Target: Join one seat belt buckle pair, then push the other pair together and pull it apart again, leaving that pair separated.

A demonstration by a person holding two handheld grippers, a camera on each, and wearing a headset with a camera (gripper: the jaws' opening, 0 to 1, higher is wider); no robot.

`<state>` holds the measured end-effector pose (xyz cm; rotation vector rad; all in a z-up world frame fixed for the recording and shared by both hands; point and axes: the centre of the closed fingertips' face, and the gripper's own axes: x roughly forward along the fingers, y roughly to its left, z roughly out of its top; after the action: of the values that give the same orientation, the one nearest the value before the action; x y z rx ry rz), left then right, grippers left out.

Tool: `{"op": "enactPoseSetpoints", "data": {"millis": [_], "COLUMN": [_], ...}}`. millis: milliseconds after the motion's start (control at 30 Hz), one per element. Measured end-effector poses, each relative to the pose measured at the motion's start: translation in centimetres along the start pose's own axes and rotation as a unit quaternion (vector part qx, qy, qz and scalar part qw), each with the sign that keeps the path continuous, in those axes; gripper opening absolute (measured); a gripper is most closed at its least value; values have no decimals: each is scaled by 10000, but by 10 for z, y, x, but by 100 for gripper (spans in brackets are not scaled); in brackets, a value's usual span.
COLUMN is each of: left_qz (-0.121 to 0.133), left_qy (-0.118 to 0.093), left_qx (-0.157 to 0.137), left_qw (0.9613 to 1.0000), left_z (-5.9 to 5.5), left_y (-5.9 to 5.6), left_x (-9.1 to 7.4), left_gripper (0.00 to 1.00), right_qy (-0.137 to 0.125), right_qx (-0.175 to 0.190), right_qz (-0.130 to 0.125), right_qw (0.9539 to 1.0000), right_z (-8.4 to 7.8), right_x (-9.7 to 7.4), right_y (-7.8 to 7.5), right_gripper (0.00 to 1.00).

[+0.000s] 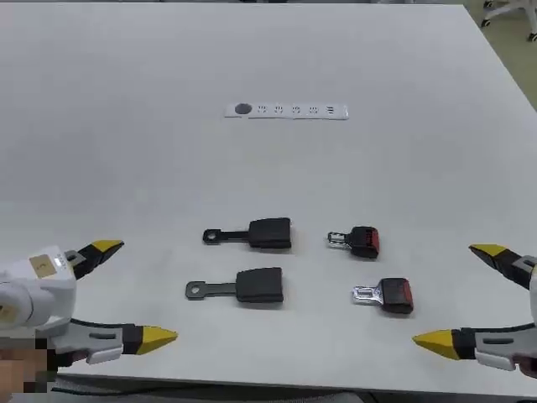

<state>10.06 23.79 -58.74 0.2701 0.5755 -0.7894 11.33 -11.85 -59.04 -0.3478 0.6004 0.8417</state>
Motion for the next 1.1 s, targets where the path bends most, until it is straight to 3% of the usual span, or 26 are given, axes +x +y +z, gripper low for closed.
{"op": "enactPoseSetpoints", "data": {"millis": [1100], "left_qz": [9], "left_qy": [-68], "left_qx": [120], "left_qw": [9999], "left_z": [6], "left_y": [0], "left_x": [-2], "left_gripper": [98], "right_qy": [2], "right_qx": [-103], "right_qz": [-77], "right_qw": [9999], "right_z": [-3], "right_x": [-8], "right_y": [-4], "right_gripper": [100]}}
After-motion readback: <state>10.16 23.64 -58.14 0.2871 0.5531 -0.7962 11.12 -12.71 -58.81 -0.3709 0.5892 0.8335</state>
